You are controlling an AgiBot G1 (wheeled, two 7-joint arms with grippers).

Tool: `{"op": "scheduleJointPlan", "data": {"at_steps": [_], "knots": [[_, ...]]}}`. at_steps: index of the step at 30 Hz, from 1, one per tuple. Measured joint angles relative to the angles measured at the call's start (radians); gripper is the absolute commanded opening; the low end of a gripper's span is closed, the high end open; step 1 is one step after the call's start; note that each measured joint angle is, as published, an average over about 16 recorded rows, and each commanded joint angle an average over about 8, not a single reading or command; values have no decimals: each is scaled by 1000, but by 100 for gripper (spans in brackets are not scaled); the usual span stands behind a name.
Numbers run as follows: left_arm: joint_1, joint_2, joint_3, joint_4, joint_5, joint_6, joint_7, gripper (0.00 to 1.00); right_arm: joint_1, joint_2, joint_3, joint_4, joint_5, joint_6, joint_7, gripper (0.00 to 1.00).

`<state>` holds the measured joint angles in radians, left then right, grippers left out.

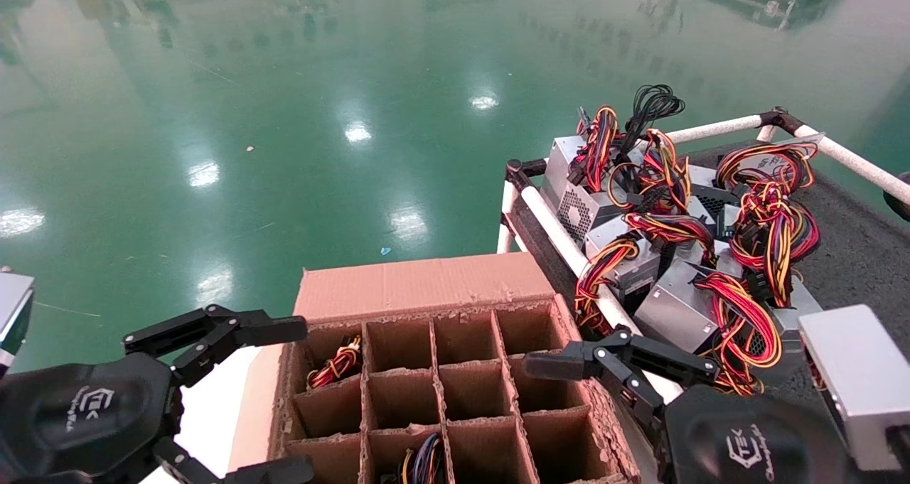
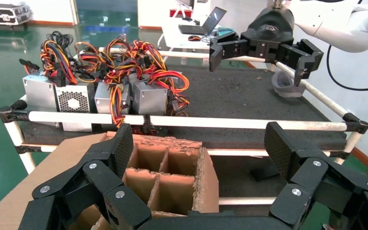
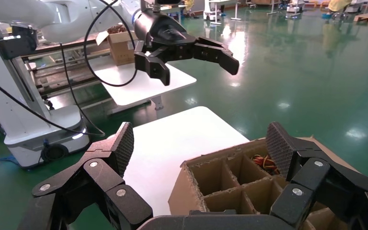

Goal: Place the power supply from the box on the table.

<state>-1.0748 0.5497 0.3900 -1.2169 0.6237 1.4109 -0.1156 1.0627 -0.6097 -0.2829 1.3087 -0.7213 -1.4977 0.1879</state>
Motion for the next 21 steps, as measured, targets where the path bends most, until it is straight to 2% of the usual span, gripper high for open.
{"op": "scheduleJointPlan", "data": {"at_steps": [21], "knots": [[0,0,0,0,0,0,0,100,11,-1,3,-23,-8,2,0,100]]}}
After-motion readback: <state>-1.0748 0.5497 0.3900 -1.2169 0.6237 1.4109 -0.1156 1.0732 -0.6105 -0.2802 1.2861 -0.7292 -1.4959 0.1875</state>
